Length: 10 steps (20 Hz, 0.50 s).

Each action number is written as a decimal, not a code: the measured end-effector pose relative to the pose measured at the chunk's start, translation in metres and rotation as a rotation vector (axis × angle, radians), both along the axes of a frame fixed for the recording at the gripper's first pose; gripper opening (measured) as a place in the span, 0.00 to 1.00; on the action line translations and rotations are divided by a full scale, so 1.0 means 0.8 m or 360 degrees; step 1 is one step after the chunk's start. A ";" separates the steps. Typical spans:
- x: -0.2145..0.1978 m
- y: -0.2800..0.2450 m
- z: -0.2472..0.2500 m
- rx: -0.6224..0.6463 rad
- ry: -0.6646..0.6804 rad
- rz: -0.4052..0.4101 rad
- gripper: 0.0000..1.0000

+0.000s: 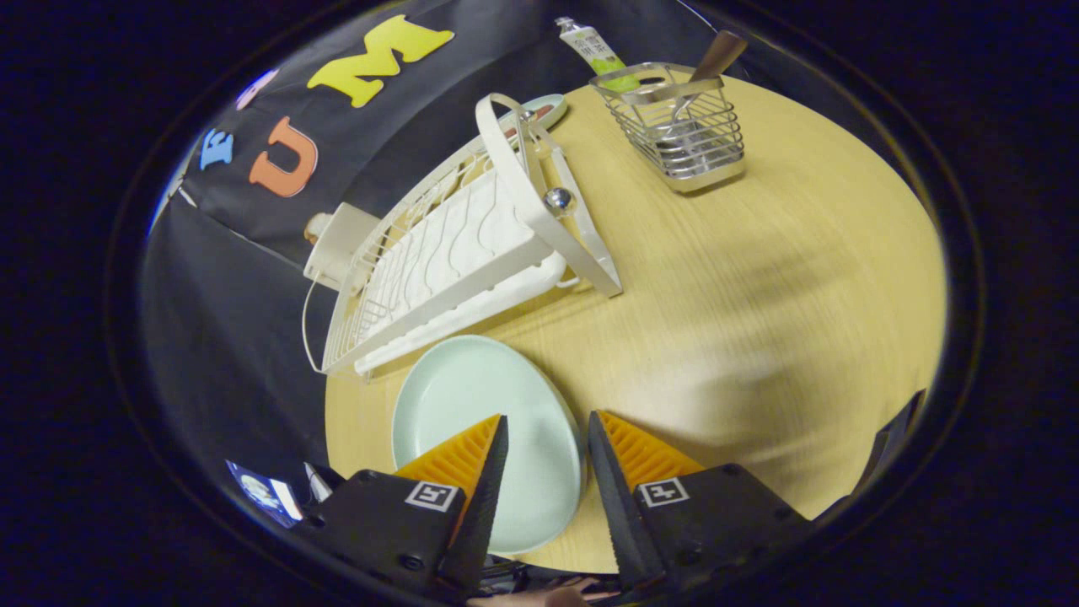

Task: Take the plate from the dish rack, then take the spoon from the basket and place it into the plate.

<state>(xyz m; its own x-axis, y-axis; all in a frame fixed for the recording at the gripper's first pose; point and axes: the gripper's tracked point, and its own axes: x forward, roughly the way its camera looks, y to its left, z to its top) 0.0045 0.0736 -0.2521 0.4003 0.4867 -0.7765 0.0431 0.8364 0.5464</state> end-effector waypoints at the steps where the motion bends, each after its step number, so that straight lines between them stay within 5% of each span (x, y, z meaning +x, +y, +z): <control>1: 0.000 -0.005 0.003 -0.0026 -0.0036 -0.0004 0.64; 6: -0.005 -0.047 0.043 -0.0216 -0.0383 -0.0023 0.70; 10: 0.017 -0.116 0.093 -0.0539 -0.0886 -0.0164 0.85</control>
